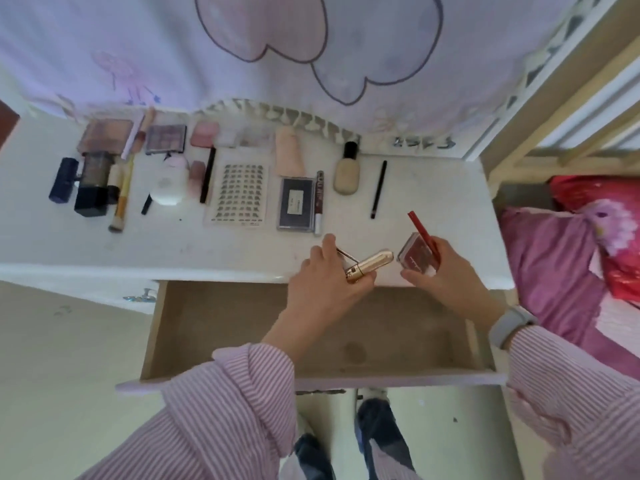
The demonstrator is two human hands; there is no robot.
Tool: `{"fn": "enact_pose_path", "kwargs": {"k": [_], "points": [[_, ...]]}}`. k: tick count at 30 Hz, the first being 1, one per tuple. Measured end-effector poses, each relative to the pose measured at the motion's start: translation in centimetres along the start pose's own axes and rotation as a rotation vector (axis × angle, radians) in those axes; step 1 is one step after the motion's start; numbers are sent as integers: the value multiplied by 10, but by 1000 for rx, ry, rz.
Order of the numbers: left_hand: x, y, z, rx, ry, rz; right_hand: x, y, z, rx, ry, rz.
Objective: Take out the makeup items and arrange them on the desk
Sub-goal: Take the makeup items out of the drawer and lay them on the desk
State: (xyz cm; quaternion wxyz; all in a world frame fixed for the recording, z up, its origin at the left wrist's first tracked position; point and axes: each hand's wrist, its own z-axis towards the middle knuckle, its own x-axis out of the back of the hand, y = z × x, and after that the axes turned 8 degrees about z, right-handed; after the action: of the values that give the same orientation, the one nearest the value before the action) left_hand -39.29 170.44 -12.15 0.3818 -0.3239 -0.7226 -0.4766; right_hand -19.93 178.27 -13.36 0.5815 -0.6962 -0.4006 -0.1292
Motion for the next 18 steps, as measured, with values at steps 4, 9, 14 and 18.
{"fn": "enact_pose_path", "kwargs": {"k": [4,9,14,18], "points": [[-22,52,51,79,-15,18,36,25,39,-94,57,-94],[-56,103,112,141,28,124,67,51,86,-116,72,-158],[-73,129,154,147,176,307,82,62,119,-77,56,-195],[-74,132,174,153,160,358,82,58,135,9,28,-259]]}}
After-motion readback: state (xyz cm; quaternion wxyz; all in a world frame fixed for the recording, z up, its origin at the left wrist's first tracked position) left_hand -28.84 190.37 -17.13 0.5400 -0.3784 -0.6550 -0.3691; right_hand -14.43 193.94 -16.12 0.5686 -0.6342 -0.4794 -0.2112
